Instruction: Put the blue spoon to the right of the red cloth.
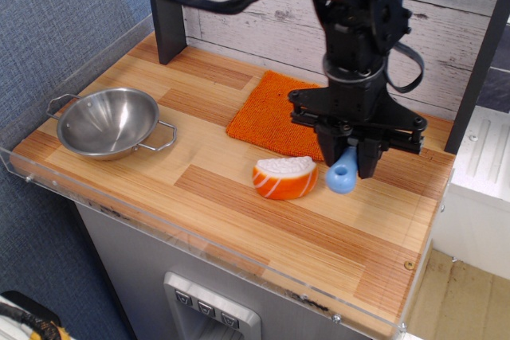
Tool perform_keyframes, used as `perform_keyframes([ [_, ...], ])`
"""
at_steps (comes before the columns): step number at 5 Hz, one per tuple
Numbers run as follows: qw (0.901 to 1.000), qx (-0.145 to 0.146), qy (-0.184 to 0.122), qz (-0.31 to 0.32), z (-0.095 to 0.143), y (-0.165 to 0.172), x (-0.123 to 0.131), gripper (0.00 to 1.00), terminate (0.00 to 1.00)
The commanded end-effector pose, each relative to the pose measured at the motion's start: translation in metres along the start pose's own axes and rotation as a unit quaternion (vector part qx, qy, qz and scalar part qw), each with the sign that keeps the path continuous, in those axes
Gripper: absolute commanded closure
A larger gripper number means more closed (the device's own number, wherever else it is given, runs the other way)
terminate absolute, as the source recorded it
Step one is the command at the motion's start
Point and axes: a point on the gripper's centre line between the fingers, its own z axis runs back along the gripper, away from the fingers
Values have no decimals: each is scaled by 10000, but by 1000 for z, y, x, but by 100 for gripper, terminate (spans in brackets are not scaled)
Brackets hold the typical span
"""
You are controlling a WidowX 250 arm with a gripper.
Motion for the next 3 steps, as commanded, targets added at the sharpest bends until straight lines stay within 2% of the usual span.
perform_keyframes([
  [1, 9991, 59, 22, -416, -22, -30, 32, 100, 0],
  [3, 9983, 212, 198, -501, -50, -46, 44, 100, 0],
])
